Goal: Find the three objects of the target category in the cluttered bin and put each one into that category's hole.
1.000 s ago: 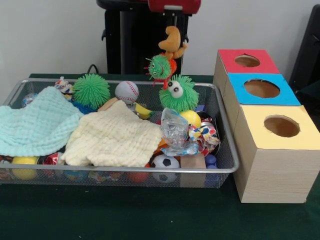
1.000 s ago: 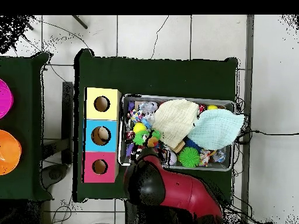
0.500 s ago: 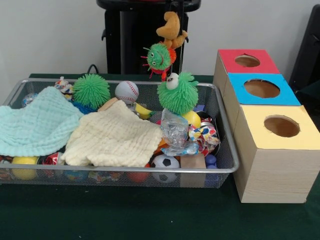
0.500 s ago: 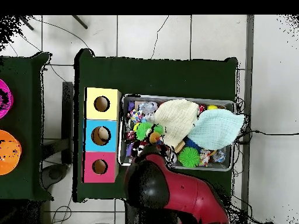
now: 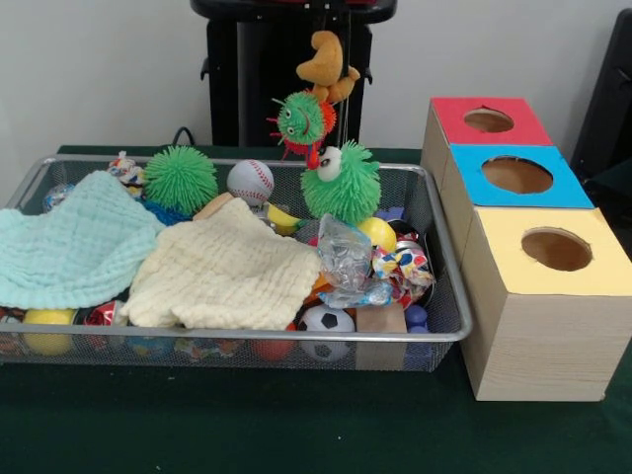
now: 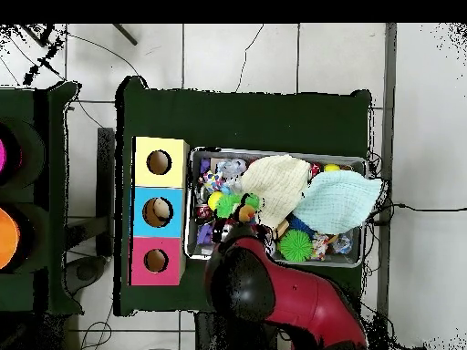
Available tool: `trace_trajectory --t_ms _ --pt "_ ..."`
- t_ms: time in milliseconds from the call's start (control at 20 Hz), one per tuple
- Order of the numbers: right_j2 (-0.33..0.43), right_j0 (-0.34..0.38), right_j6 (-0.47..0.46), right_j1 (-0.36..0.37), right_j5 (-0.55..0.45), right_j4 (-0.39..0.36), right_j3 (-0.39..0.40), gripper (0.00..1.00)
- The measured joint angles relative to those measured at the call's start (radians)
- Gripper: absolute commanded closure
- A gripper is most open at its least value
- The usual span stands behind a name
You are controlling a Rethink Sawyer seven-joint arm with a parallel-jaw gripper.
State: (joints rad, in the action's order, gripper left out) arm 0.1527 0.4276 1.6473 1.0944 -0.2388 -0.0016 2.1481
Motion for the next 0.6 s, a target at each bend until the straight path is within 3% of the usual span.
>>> trace_trajectory --t_ms 600 --pt "0.024 0.025 0.0 0.033 -0.005 -0.001 0.003 1.0"
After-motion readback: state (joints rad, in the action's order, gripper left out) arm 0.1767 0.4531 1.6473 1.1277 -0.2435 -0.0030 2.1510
